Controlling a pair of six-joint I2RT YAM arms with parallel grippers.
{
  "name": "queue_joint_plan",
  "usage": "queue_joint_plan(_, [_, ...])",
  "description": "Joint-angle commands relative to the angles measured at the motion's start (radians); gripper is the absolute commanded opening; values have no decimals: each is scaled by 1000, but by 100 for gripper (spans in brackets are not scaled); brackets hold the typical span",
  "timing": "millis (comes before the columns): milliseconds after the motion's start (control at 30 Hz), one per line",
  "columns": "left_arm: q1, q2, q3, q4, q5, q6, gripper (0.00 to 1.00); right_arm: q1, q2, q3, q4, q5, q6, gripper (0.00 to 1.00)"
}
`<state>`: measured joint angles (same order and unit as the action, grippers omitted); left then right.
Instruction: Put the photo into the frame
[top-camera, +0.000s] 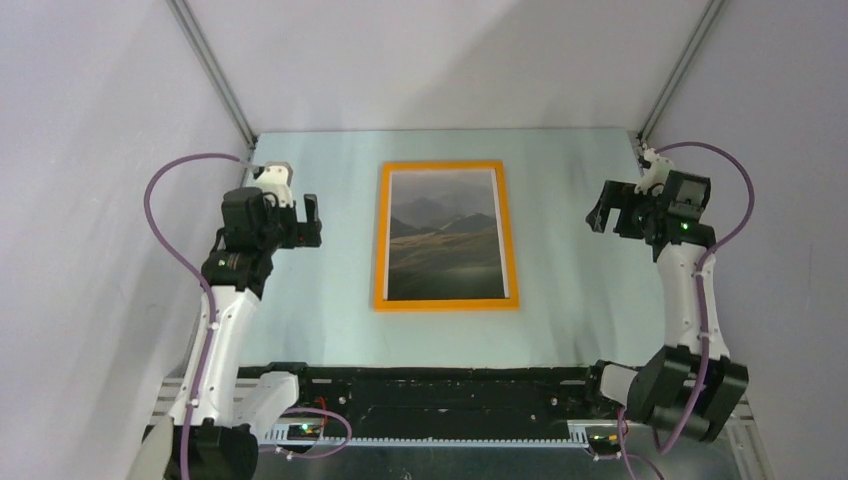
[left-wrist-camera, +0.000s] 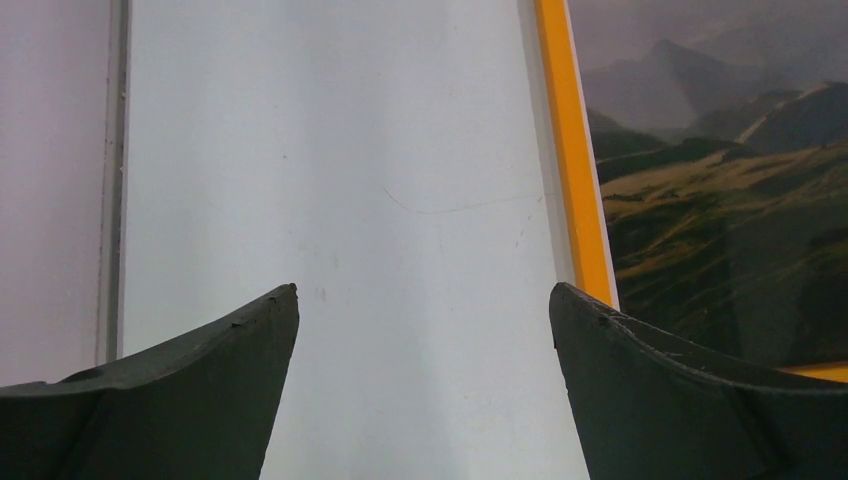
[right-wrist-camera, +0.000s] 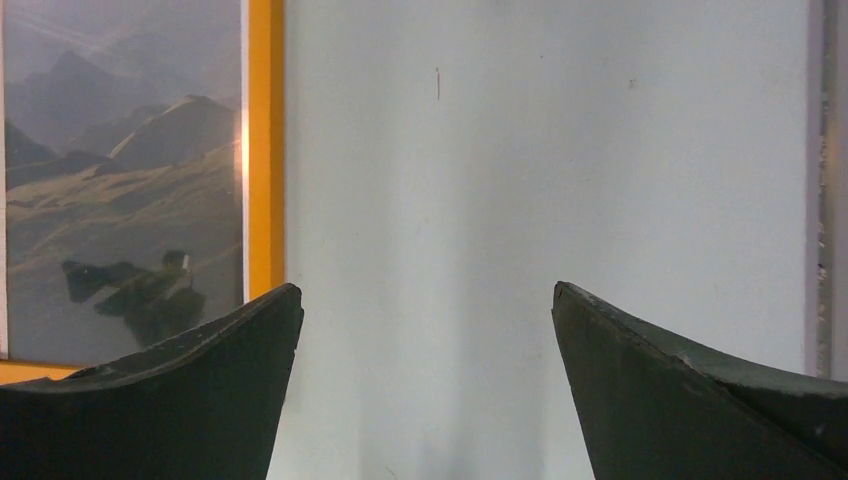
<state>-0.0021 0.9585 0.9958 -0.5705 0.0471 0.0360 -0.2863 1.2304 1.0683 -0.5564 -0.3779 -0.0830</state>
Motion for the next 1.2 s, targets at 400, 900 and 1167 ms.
queue_joint_plan(400, [-1, -250, -154, 137, 82, 20, 98, -5, -380, -122, -54, 18, 0, 100])
queue_joint_plan(900, [-1, -408, -177, 139, 5, 48, 98, -5, -486, -157, -66, -19, -51, 100])
queue_joint_plan(1167, [-1, -384, -249, 195, 11, -54, 98, -5, -528, -184, -57, -17, -50, 100])
